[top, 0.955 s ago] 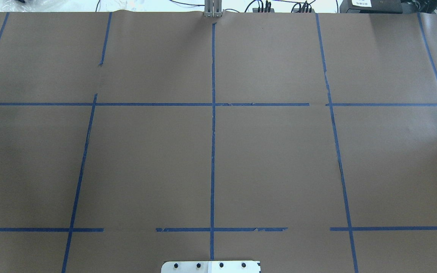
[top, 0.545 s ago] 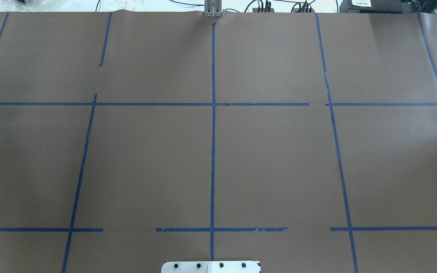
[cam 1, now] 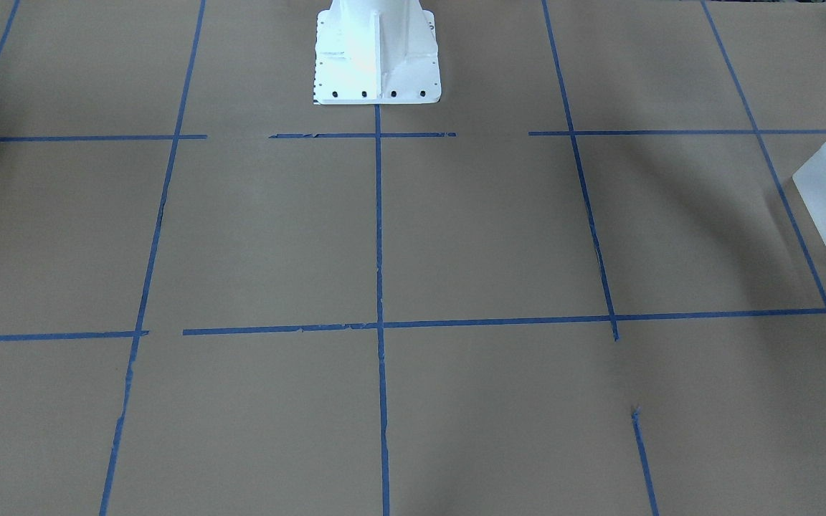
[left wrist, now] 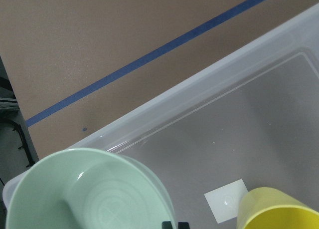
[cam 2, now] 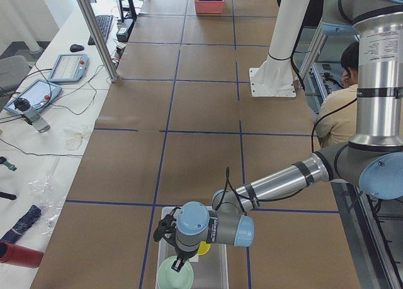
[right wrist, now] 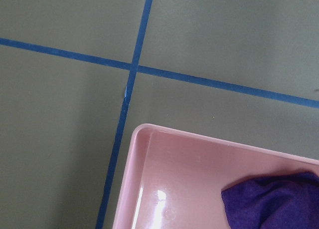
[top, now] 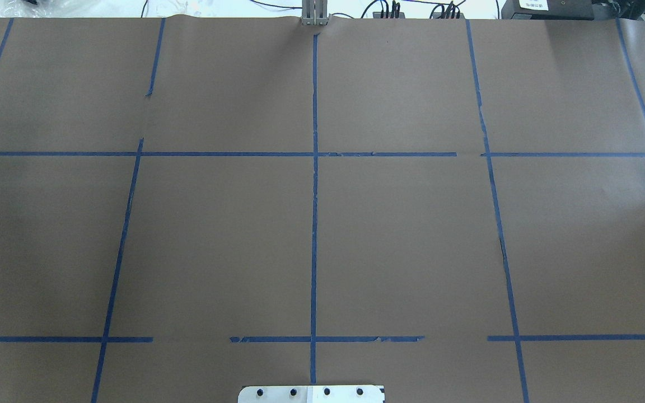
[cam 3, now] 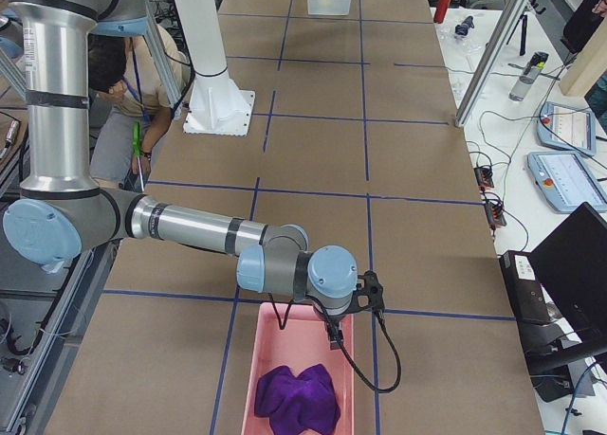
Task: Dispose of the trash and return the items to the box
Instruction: 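Release the green bowl and lift both grippers away from the bins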
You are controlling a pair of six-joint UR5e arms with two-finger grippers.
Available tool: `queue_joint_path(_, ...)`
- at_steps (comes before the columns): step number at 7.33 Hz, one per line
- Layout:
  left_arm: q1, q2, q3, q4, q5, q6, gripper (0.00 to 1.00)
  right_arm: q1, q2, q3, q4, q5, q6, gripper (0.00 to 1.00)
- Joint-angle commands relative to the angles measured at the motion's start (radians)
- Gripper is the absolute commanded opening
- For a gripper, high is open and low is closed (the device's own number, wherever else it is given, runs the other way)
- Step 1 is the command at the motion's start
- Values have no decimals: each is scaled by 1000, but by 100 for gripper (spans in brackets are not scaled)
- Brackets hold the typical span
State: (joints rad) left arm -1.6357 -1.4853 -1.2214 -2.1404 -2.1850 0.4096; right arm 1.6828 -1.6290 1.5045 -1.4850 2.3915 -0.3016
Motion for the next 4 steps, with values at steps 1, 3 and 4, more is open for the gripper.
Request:
queue_joint_path(1,1,8,-3,-4,1,-3,100,0,0,0,0,0,-1,100)
queue_joint_path(3,1,10,-106,11,-9,-62,100,0,-2,9,0,0,1,100)
queue_joint_path(4,2,16,-221,111,-69,-139,100,0,-11,45,-1,0,1,100)
